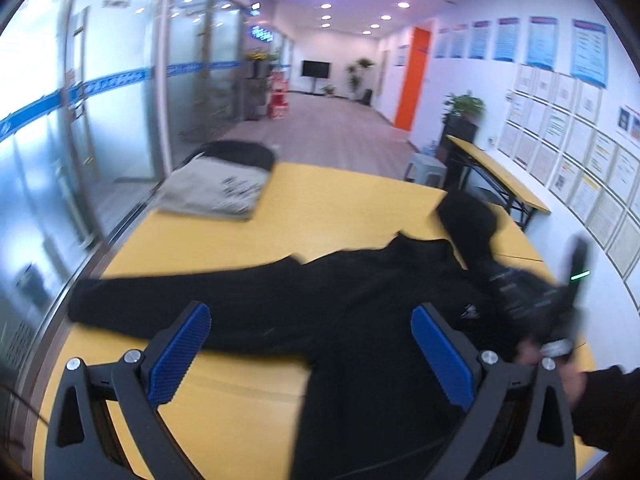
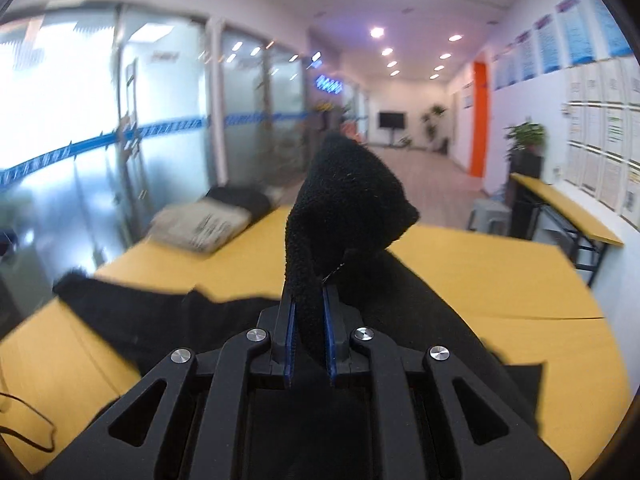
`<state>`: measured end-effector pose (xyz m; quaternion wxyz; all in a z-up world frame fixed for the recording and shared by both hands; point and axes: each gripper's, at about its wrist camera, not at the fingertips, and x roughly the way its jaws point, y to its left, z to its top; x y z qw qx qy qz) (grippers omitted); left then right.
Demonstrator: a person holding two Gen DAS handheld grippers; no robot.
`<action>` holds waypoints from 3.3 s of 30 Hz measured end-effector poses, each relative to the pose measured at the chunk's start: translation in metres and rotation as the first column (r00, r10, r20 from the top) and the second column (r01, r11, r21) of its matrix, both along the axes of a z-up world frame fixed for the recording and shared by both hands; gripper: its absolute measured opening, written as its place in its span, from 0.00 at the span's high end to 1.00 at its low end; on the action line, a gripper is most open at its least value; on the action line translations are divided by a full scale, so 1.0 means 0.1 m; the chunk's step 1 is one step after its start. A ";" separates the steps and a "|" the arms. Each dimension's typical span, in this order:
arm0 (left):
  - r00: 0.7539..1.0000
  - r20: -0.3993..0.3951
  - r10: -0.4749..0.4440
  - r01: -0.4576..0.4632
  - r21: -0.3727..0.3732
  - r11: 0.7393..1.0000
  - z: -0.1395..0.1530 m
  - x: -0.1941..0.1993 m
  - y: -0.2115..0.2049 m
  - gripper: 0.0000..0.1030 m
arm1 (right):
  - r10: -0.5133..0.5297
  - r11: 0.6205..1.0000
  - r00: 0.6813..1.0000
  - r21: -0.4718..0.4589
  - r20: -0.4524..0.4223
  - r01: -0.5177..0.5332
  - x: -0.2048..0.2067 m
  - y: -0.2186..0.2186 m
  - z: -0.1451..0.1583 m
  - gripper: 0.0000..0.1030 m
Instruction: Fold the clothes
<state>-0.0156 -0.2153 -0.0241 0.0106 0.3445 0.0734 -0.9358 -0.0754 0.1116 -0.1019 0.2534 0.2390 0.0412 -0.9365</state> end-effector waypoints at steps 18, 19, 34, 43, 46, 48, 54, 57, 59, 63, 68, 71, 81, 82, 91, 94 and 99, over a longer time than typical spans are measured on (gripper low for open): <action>0.935 -0.037 -0.353 0.354 0.136 0.925 -0.51 -0.42 0.17 0.00 | 0.005 0.969 0.965 0.239 0.262 -0.070 0.02 0.24 -1.18 0.14; 0.920 -0.050 -0.389 0.392 0.144 0.909 -0.54 -0.54 0.33 0.00 | -0.015 0.970 0.963 0.239 0.268 -0.051 0.01 0.45 -1.16 0.14; 0.912 0.195 -0.362 0.326 0.190 0.926 -2.18 -1.44 1.16 0.01 | -0.402 0.915 0.828 0.213 0.390 0.343 -0.49 2.93 -1.61 0.99; 0.934 0.140 -0.329 0.310 0.143 0.940 -1.93 -1.36 1.18 0.00 | -0.306 0.952 0.899 0.122 0.313 0.282 -0.59 2.91 -1.03 0.68; 0.930 0.192 -0.314 0.292 0.133 0.947 -2.14 -1.45 1.14 0.00 | -0.187 0.982 0.918 0.075 0.351 0.171 -0.92 2.61 -0.95 0.58; 0.931 0.192 -0.311 0.294 0.115 0.949 -2.20 -1.45 1.15 0.00 | -0.133 0.988 0.920 0.118 0.370 0.095 -1.28 2.20 -1.08 0.62; 0.943 0.114 -0.314 0.290 0.188 0.938 -2.01 -1.38 1.05 0.00 | -0.304 0.952 0.804 0.192 0.511 0.238 -2.02 2.23 -1.67 0.80; 0.934 0.136 -0.331 0.301 0.203 0.932 -2.10 -1.49 0.99 0.00 | -0.345 0.932 0.826 0.266 0.445 0.246 -2.16 2.02 -1.56 0.65; 0.933 0.142 -0.331 0.294 0.228 0.928 -2.19 -1.56 0.94 0.00 | -0.289 0.953 0.854 0.215 0.432 0.214 -2.26 1.67 -1.41 0.64; 0.929 0.129 -0.348 0.310 0.249 0.918 -2.16 -1.50 0.92 0.00 | 0.020 0.991 0.912 0.110 0.409 -0.071 -2.64 0.46 -1.15 0.53; 0.957 0.080 -0.280 0.243 0.313 0.918 -1.95 -1.24 0.40 0.00 | 0.305 0.942 0.814 -0.033 0.494 -0.333 -3.19 -1.04 -1.50 0.53; 0.976 0.129 -0.176 0.130 0.303 0.944 -1.89 -1.05 -0.19 0.00 | 0.294 0.931 0.794 0.027 0.532 -0.363 -3.15 -1.48 -1.83 0.50; 0.990 0.059 0.125 -0.136 0.252 0.958 -1.49 -0.38 -1.96 0.00 | 0.504 0.851 0.740 -0.106 0.446 -0.515 -3.52 -2.02 -1.53 0.31; 0.988 0.034 0.147 -0.151 0.243 0.958 -1.42 -0.29 -2.07 0.00 | 0.521 0.837 0.736 -0.092 0.431 -0.539 -3.56 -2.19 -1.50 0.27; 0.948 -0.018 0.317 -0.307 0.192 0.932 -0.96 0.56 -2.76 0.00 | 0.574 0.686 0.706 0.227 0.415 -0.691 -2.74 -3.83 -2.06 0.71; 0.937 -0.016 0.349 -0.340 0.191 0.921 -0.93 0.75 -2.91 0.00 | 0.579 0.682 0.708 0.236 0.403 -0.692 -2.57 -3.92 -2.12 0.93; 0.924 -0.027 0.381 -0.369 0.198 0.908 -0.92 0.91 -3.02 0.00 | 0.663 0.611 0.643 0.219 0.383 -0.761 -2.22 -3.90 -2.12 0.94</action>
